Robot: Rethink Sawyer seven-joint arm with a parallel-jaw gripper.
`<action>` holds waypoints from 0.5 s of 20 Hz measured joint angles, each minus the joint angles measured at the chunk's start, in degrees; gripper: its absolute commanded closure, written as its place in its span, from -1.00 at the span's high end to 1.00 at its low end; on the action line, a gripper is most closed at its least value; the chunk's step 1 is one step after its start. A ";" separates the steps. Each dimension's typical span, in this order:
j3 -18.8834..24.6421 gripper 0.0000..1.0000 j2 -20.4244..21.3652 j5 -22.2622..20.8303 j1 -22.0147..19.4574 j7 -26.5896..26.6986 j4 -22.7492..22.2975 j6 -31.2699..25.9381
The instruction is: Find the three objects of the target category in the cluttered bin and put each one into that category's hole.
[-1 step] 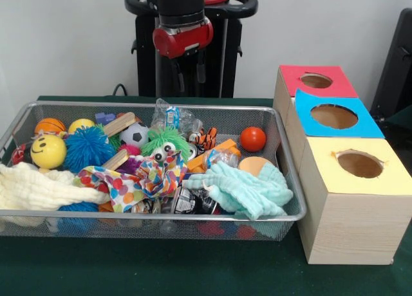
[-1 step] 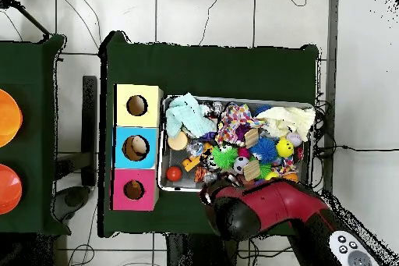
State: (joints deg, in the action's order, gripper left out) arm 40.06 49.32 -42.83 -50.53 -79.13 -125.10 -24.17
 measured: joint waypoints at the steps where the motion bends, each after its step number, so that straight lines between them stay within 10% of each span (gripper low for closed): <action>1: -0.12 1.00 0.01 -0.12 0.29 0.00 -0.05 0.00; 10: -1.54 1.00 0.26 -0.23 2.25 0.00 -0.41 0.01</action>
State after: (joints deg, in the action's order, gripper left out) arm 38.52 49.58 -43.06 -48.28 -79.13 -125.51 -24.15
